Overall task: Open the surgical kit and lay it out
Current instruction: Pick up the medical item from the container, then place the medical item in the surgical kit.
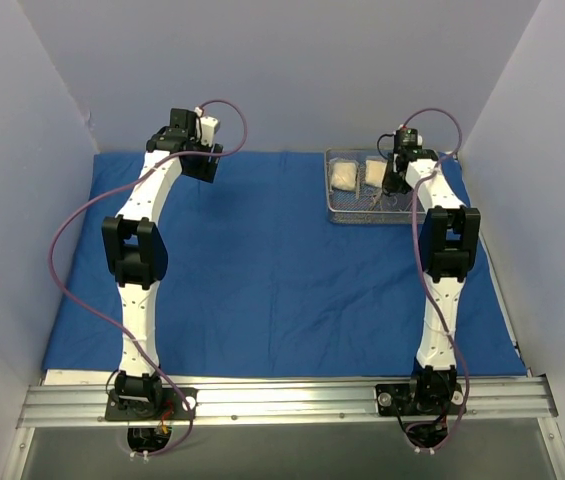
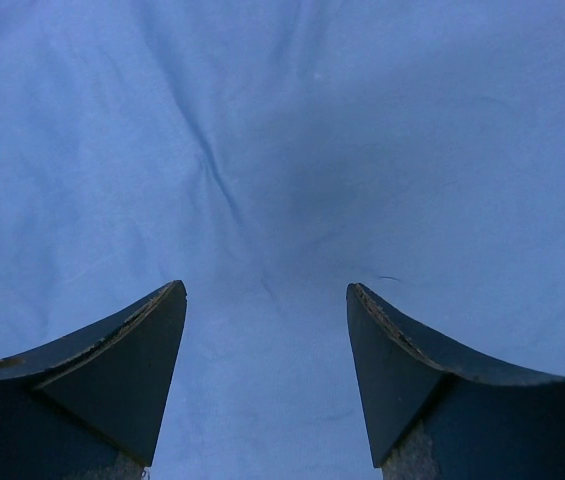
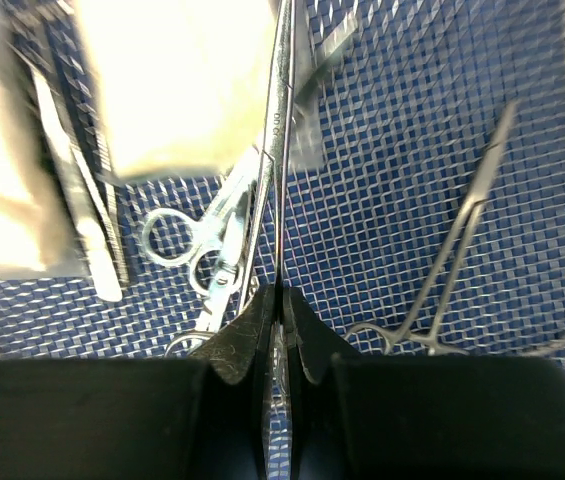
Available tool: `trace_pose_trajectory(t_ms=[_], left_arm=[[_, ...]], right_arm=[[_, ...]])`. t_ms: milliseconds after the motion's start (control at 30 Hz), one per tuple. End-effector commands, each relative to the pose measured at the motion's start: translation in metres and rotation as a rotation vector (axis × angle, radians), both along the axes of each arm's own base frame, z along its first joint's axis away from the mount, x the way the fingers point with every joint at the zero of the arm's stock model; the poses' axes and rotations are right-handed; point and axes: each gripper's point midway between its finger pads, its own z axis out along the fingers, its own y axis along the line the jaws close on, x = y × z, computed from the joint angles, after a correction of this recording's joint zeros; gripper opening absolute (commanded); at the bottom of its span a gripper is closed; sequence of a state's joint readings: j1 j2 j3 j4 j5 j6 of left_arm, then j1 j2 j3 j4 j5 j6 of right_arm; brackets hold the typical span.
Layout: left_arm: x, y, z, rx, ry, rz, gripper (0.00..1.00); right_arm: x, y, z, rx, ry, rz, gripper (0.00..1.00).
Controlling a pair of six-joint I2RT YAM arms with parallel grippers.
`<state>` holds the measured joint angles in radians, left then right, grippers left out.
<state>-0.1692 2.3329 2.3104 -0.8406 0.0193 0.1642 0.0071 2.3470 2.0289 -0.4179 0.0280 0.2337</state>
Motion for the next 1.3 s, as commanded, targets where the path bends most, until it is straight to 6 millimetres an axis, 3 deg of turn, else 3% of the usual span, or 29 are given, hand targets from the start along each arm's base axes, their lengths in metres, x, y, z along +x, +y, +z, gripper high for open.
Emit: trace_pose_trajectory(t_ms=[0, 67, 100, 233, 333, 367, 400, 433, 467, 500, 533, 600, 633, 700, 767, 867, 1100, 1267], left_arm=[[-0.001, 0.007, 0.061, 0.020, -0.126, 0.022, 0.74], [-0.003, 0.011, 0.062, 0.030, -0.121, 0.032, 0.74], [-0.004, 0.011, 0.065, 0.030, -0.126, 0.033, 0.74], [-0.006, 0.013, 0.073, 0.024, -0.136, 0.048, 0.74], [-0.009, 0.014, 0.077, 0.014, -0.139, 0.064, 0.74], [-0.010, 0.015, 0.077, 0.012, -0.136, 0.071, 0.74], [-0.012, 0.016, 0.077, 0.006, -0.132, 0.079, 0.74], [-0.013, 0.019, 0.076, 0.006, -0.127, 0.090, 0.74], [-0.014, 0.020, 0.075, 0.003, -0.121, 0.098, 0.74], [-0.015, 0.021, 0.074, 0.001, -0.117, 0.109, 0.74], [-0.015, 0.023, 0.073, 0.005, -0.114, 0.120, 0.74], [-0.016, 0.026, 0.071, 0.002, -0.109, 0.138, 0.74], [-0.017, 0.028, 0.068, -0.001, -0.100, 0.147, 0.74], [-0.019, 0.032, 0.066, -0.018, -0.091, 0.164, 0.74], [-0.020, 0.038, 0.064, -0.037, -0.081, 0.175, 0.74], [-0.019, 0.048, 0.065, -0.046, -0.081, 0.201, 0.74], [-0.018, 0.075, 0.066, -0.074, -0.076, 0.250, 0.73], [-0.019, 0.083, 0.066, -0.078, -0.073, 0.265, 0.73]], right_arm=[[0.016, -0.010, 0.096, -0.039, -0.209, -0.032, 0.00], [0.015, -0.009, 0.105, -0.038, -0.236, -0.032, 0.00], [0.015, -0.007, 0.118, -0.036, -0.267, -0.031, 0.00], [0.010, 0.012, 0.147, -0.058, -0.296, 0.021, 0.00], [-0.016, 0.044, 0.145, -0.090, -0.248, 0.119, 0.00], [-0.027, 0.064, 0.142, -0.097, -0.232, 0.168, 0.00], [-0.040, 0.073, 0.154, -0.096, -0.246, 0.189, 0.00], [-0.060, 0.080, 0.127, -0.101, -0.173, 0.214, 0.00], [-0.072, 0.088, 0.121, -0.109, -0.153, 0.230, 0.00], [-0.089, 0.111, 0.126, -0.099, -0.158, 0.264, 0.00], [-0.111, 0.117, 0.100, -0.104, -0.090, 0.282, 0.00], [-0.140, 0.148, 0.093, -0.070, -0.077, 0.322, 0.00], [-0.161, 0.152, 0.069, -0.072, -0.020, 0.333, 0.00], [-0.184, 0.172, 0.059, -0.056, -0.010, 0.361, 0.00], [-0.207, 0.177, 0.034, -0.046, 0.042, 0.343, 0.00], [-0.220, 0.190, 0.017, -0.028, 0.057, 0.336, 0.00], [-0.249, 0.184, -0.034, -0.019, 0.158, 0.295, 0.00], [-0.262, 0.192, -0.039, -0.004, 0.180, 0.306, 0.00]])
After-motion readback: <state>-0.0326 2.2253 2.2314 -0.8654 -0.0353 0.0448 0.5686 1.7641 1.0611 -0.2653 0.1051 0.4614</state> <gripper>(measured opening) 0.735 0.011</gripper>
